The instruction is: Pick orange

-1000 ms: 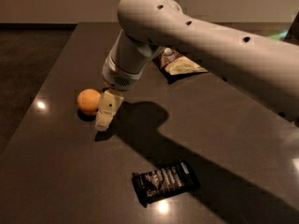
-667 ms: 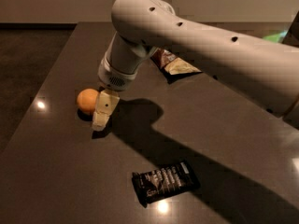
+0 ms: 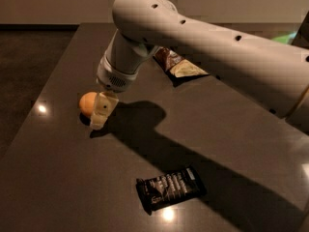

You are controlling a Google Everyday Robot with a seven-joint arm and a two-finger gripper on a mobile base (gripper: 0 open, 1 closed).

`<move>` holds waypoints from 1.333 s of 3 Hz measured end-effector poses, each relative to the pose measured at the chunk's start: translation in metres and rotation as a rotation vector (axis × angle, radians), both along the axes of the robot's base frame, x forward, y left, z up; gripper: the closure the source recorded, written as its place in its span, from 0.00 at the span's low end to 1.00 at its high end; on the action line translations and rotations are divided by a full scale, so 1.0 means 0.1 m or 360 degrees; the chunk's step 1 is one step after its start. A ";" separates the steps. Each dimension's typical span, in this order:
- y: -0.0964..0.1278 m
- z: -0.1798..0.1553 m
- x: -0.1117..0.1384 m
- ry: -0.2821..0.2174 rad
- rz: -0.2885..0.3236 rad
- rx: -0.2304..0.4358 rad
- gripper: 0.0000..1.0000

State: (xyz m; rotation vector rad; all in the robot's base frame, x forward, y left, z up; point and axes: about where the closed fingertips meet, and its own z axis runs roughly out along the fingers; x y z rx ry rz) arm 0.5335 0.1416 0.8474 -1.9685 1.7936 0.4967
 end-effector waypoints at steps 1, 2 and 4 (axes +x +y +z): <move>0.04 0.06 -0.04 0.0013 0.0032 0.0027 0.41; 0.06 0.09 -0.09 0.0028 0.0062 0.0045 0.64; -0.15 0.41 -0.12 0.0044 0.0048 0.0082 1.00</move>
Offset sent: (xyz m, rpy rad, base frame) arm -0.0120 0.0054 0.0141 0.0447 0.0314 0.0556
